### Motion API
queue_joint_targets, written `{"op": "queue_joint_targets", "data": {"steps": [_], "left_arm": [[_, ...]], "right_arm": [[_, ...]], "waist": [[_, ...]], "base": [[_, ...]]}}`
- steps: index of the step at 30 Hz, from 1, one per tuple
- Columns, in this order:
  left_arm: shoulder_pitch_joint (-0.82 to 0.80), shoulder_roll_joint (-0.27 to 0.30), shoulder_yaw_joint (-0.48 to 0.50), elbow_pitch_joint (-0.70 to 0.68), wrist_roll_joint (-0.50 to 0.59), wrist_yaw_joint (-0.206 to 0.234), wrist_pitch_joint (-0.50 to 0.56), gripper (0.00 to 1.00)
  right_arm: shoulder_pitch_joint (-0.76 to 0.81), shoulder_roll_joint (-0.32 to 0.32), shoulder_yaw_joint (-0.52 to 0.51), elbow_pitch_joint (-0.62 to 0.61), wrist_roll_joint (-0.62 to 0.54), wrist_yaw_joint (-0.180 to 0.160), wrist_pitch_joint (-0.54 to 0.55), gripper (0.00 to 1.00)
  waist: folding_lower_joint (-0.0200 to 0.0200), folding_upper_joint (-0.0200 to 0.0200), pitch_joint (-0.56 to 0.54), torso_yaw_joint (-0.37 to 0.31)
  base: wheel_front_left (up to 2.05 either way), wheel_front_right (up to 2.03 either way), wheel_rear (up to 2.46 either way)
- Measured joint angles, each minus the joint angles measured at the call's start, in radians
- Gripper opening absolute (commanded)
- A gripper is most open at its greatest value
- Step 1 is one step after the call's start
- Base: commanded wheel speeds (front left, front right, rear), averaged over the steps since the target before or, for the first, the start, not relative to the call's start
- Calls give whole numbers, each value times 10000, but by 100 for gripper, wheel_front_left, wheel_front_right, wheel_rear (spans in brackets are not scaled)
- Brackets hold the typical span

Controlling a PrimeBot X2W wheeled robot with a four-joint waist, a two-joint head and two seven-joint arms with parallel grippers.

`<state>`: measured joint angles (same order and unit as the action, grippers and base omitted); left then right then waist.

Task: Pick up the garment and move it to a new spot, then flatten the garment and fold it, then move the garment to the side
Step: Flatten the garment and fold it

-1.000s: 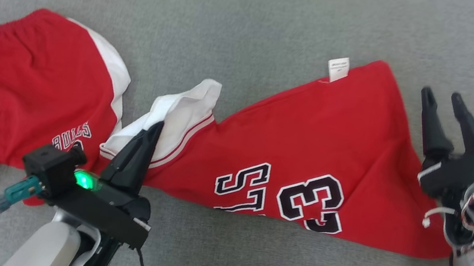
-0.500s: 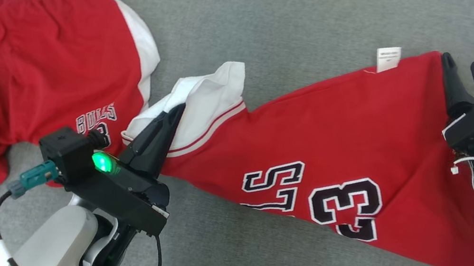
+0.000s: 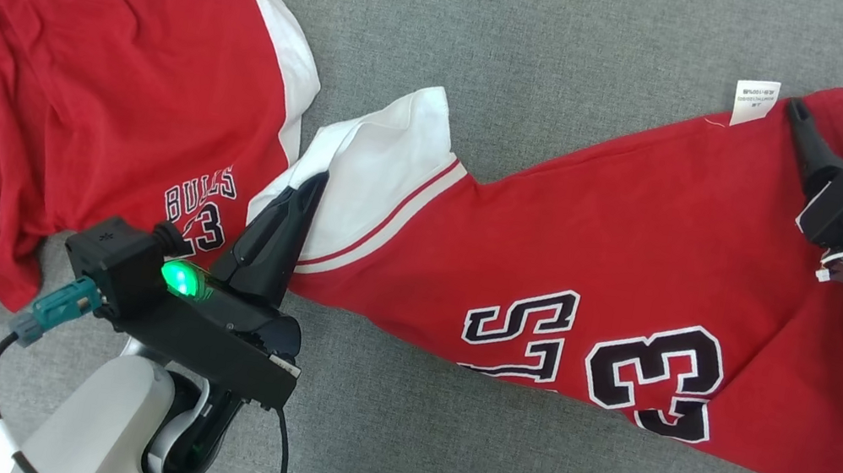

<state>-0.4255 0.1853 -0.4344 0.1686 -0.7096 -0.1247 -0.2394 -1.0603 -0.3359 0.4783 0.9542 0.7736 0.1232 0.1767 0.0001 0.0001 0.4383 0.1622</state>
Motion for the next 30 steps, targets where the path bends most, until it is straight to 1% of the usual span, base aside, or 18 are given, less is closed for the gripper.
{"op": "queue_joint_targets", "data": {"steps": [1, 2, 4, 5, 7, 8, 14, 15, 17, 21, 26, 27, 30], "left_arm": [[0, 2, 0, 29, 0, 0, 0, 0], [0, 0, 0, 56, 0, 0, -2, 0], [0, -4, 0, 96, 0, -2, -4, 0], [-1, -2, 6, 138, 0, -2, -4, 0], [0, 4, 35, 211, 0, -2, -17, 0], [0, 10, 56, 232, -2, -2, -48, 0], [0, 117, 228, 291, -2, -50, -92, 0], [0, 117, 228, 291, -2, -50, -92, 0], [-1, 226, 464, 253, -8, -59, -98, 0], [-1, 573, 1043, -12, -182, -59, -102, 0], [-22, 1076, 1492, -629, -428, -59, -104, 0], [-3, 1151, 1492, -777, -594, -59, -104, 0], [420, 1628, 871, -1499, -1139, -59, -105, 0]], "right_arm": [[-39, 25, 12, 77, 0, 0, 46, 74], [-97, 48, 25, 153, 0, 0, 71, 48], [-191, 79, 65, 240, 0, 2, 71, 7], [-215, 121, 92, 297, 0, 0, 67, 0], [-220, 242, 144, 387, -2, 2, 2, 0], [-248, 334, 132, 410, 0, 2, -238, 0], [-525, 318, -38, 360, 15, 4, -1283, 0], [-525, 318, -38, 360, 15, 4, -1283, 0], [-528, 303, -77, 153, 44, 4, -1772, 0], [-544, 307, 8, -416, 182, 4, -2633, 0], [-320, 221, 186, -1208, 531, 6, -3591, 0], [-84, 194, 238, -1438, 608, 6, -3777, 0], [1060, 69, 447, -2163, 1028, 6, -4075, 0]], "waist": [[0, 0, 2, 9], [0, 0, -1, 14], [-1, 0, -14, 18], [-1, 0, -29, 16], [0, 0, -82, 1], [-1, 0, -145, -27], [-1, -1, -380, -130], [-1, -1, -380, -130], [-1, 0, -493, -172], [-1, 0, -773, -285], [-2, -1, -1225, -494], [-3, -1, -1331, -541], [-3, -2, -1670, -706]], "base": [[0, 0, 0], [0, 0, 0], [0, 0, 0], [0, 0, 0], [0, 0, 0], [0, 0, 0], [0, 0, 0], [0, 0, 0], [0, 0, 0], [0, 0, 0], [0, 0, 0], [0, 0, 0], [0, 0, 0]]}}
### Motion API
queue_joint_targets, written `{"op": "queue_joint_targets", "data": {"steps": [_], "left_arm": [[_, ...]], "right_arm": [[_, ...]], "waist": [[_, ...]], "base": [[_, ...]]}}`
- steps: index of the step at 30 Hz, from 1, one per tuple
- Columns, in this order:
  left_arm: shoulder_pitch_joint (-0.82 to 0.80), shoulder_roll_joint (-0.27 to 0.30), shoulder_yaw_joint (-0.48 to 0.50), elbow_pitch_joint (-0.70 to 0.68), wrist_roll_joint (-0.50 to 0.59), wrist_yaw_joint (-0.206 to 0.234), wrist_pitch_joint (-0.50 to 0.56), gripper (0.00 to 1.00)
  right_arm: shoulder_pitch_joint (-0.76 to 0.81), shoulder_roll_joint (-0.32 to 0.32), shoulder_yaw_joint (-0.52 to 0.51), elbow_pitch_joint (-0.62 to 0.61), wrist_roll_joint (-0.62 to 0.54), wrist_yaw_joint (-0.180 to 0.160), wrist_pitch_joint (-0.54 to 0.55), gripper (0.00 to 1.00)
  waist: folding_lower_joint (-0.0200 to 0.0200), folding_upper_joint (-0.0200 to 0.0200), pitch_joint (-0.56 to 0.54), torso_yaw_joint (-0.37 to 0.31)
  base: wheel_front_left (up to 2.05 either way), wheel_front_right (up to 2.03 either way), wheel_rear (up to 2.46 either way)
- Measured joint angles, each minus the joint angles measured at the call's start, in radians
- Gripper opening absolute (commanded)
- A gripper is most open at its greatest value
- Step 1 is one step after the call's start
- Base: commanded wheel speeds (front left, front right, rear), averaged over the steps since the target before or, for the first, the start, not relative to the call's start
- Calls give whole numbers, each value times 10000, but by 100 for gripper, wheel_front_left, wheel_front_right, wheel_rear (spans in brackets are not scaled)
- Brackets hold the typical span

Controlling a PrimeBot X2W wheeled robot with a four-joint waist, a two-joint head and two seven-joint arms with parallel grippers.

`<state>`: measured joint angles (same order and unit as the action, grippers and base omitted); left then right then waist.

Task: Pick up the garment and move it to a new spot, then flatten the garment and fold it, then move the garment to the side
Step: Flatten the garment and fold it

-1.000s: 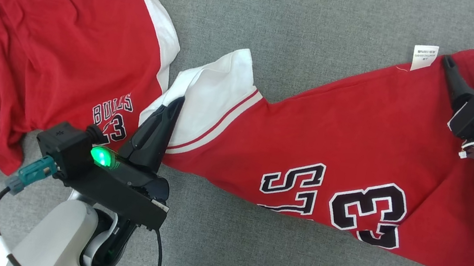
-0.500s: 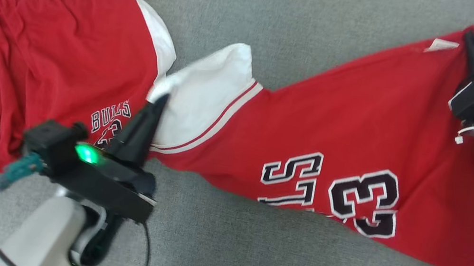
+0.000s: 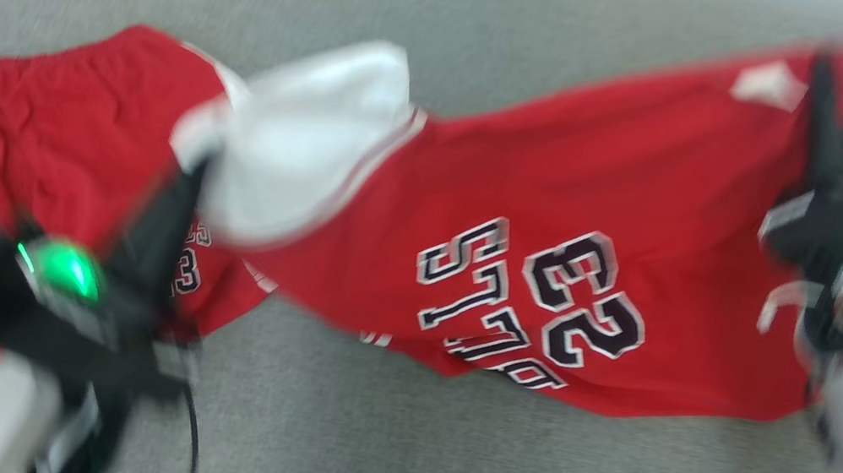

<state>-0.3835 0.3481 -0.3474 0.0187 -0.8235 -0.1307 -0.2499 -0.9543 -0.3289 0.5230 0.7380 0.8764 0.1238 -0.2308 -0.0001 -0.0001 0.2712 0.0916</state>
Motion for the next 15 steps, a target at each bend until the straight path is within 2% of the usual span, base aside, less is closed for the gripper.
{"op": "queue_joint_targets", "data": {"steps": [5, 10, 15], "left_arm": [[1997, 690, -930, -803, -545, -2, 337, 0], [3165, 1630, -2199, -1992, -1649, -2, 1237, 0], [3697, 2612, -2775, -2372, -2330, -2, 2092, 0]], "right_arm": [[2361, -186, 92, -1333, 635, 2, -100, 0], [4931, -930, -174, -2982, 1446, 6, -188, 0], [6973, -1810, -138, -5022, 2320, 8, -186, 0]], "waist": [[-2, 0, -477, -424], [-2, 0, -797, -945], [-1, 0, -950, -1358]], "base": [[0, 0, 0], [0, 0, 0], [0, 0, 0]]}}
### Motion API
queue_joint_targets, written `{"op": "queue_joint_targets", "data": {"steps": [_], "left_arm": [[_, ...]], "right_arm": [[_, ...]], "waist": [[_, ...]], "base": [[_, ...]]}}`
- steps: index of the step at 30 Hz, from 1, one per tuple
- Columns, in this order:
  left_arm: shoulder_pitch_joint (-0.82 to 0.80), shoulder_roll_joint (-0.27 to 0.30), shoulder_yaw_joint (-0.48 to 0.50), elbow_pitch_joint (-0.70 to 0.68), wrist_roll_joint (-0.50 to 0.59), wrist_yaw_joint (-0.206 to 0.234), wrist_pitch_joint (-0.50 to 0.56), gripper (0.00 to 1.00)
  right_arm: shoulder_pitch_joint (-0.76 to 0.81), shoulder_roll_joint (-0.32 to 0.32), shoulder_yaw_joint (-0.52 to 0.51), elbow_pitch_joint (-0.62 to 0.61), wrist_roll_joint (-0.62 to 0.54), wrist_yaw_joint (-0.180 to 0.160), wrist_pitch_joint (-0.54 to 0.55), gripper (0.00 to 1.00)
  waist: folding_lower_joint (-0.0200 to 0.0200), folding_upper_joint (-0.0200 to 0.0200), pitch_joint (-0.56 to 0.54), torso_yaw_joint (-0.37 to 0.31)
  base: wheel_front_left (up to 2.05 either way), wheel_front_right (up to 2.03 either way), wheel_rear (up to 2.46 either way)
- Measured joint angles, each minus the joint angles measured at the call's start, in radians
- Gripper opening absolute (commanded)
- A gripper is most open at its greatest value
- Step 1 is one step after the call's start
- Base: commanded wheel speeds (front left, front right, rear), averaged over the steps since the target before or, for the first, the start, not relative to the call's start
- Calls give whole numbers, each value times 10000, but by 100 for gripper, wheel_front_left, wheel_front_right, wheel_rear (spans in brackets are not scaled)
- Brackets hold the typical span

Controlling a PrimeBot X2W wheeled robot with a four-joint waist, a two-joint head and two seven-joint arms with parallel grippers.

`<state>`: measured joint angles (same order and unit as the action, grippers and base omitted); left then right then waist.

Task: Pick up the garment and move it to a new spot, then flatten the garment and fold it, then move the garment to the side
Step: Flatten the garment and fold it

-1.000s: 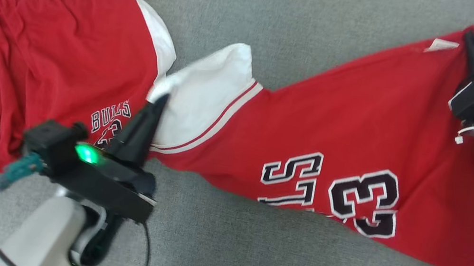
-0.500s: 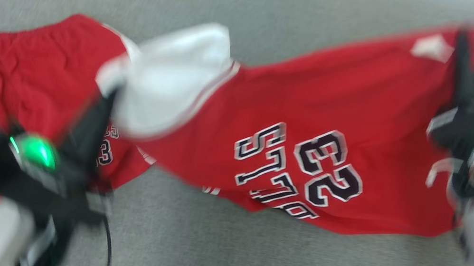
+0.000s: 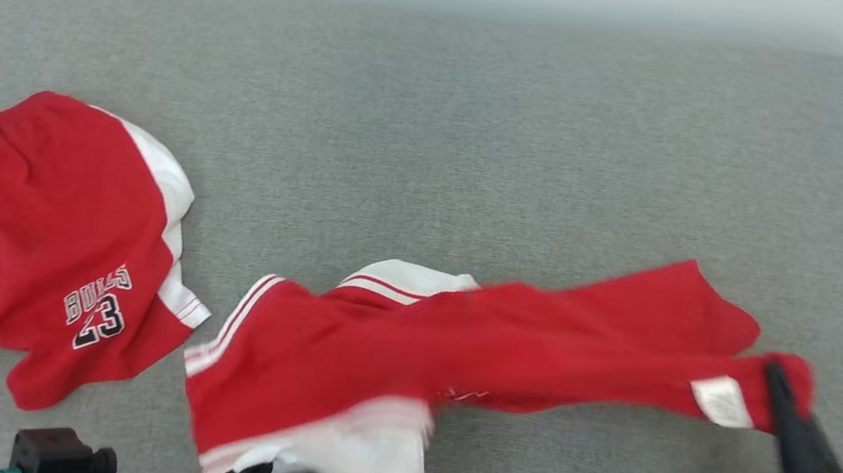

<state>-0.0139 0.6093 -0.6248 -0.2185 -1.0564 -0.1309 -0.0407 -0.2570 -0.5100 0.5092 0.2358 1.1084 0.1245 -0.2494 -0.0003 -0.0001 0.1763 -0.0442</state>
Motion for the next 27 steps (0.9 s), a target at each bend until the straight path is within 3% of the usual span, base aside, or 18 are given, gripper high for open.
{"op": "queue_joint_targets", "data": {"steps": [5, 12, 16, 21, 24, 27], "left_arm": [[35, 639, -157, 48, -259, 0, 759, 0], [-983, 930, -247, 282, -807, 0, 1743, 0], [-2904, 1009, -322, 472, -1277, 0, 2811, 0], [-6679, 1193, -169, 1891, -750, 0, 4447, 0], [-9198, 823, 619, 2803, -380, 0, 4832, 0], [-11093, 495, 1733, 3440, 775, 0, 4706, 0]], "right_arm": [[1143, -1093, -228, -1093, 648, 2, -27, 0], [837, -1124, 589, -1588, 980, 0, 257, 0], [-1205, -848, 740, -1329, 1095, 0, 1028, 0], [-5058, -161, 372, -159, 1747, 0, 2280, 0], [-7447, 458, -163, 759, 2025, 0, 2671, 0], [-9386, 1045, -1049, 1369, 2063, 0, 2725, 0]], "waist": [[0, 0, 56, -195], [1, 0, 556, -316], [4, 0, 968, -418], [5, 3, 1588, -572], [7, 4, 1995, -653], [6, 3, 2414, -724]], "base": [[0, 0, 0], [0, 0, 0], [0, 0, 0], [0, 0, 0], [0, 0, 0], [0, 0, 0]]}}
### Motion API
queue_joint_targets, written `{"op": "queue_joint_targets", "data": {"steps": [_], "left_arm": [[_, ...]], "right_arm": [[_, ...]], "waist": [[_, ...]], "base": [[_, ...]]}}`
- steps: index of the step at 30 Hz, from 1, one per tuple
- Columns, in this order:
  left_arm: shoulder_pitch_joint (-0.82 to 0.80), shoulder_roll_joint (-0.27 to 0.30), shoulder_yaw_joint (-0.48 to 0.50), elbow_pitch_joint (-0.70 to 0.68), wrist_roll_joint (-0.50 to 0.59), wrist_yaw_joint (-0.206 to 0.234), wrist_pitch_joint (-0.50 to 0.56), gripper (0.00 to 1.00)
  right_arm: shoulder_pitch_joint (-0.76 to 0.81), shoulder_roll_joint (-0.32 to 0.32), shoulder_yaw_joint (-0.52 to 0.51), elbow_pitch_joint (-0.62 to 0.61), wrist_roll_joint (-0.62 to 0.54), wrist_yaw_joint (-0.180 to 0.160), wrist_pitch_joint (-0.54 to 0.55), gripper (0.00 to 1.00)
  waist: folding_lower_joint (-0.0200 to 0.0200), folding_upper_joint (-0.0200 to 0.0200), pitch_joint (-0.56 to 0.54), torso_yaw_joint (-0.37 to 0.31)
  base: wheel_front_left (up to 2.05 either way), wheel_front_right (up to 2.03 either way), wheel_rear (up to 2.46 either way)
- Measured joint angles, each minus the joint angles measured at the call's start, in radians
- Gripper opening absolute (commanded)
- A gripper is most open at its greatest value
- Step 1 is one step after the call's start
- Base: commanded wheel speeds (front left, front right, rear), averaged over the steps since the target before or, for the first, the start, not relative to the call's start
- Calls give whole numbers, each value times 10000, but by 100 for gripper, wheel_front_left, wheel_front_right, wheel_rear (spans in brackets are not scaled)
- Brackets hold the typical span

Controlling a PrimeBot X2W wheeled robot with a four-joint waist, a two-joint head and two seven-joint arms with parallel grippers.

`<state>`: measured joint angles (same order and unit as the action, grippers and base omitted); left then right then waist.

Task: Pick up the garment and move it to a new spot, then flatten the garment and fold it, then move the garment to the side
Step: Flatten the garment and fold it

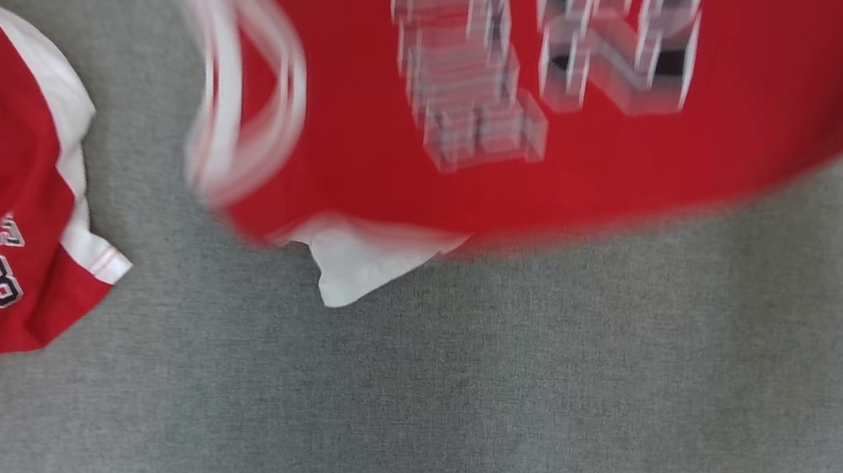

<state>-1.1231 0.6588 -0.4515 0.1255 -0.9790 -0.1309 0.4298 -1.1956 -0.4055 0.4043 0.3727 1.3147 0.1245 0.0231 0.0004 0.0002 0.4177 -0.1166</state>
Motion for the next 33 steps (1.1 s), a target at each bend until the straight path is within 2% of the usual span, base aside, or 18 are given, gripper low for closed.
{"op": "queue_joint_targets", "data": {"steps": [3, 5, 6, 8, 14, 18, 21, 25, 27, 33], "left_arm": [[-1970, -608, 811, 1078, 834, -2, -949, 0], [-3270, -709, 612, 1728, 1200, -8, -1605, 0], [-3862, -798, 520, 2132, 1223, -8, -2320, 0], [-3624, -823, 203, 2234, 1158, -6, -2851, 0], [-873, -836, -1141, 1492, 924, -8, -3870, 0], [1665, -508, -1275, 698, 385, -4, -4428, 0], [3790, -594, -1572, 79, 274, -4, -4832, 0], [5964, -917, -1906, -443, -84, 144, -5451, 0], [6790, -991, -1952, -757, -205, 355, -5791, 0], [8226, -938, -2447, -1145, -190, 516, -6123, 0]], "right_arm": [[-1959, 382, -562, 675, 36, -2, -633, 0], [-2940, 564, -727, 951, 33, 0, -1110, 0], [-3217, 617, -740, 1081, 33, 2, -1475, 0], [-2960, 556, -581, 1266, -50, 2, -1693, 0], [-566, 111, 274, 1315, -94, 0, -1741, 0], [1639, -71, 880, 909, 259, 0, -1555, 0], [3368, -320, 1143, 539, 560, 0, -1534, 0], [5463, -767, 1166, 330, 965, 0, -1802, 0], [6270, -943, 986, 169, 1141, 0, -2123, 0], [7778, -1266, 832, -224, 1459, 0, -2399, 0]], "waist": [[2, 1, 418, -41], [1, 1, 635, -51], [0, 0, 734, -36], [-1, 1, 698, -20], [-3, 1, 192, 64], [-4, 0, -345, 183], [-6, -2, -769, 251], [-6, -2, -1347, 347], [-7, -3, -1635, 401], [-7, -3, -2276, 549]], "base": [[0, 0, 0], [0, 0, 0], [0, 0, 0], [0, 0, 0], [0, 0, 0], [0, 0, 0], [0, 0, 0], [0, 0, 0], [0, 0, 0], [0, 0, 0]]}}
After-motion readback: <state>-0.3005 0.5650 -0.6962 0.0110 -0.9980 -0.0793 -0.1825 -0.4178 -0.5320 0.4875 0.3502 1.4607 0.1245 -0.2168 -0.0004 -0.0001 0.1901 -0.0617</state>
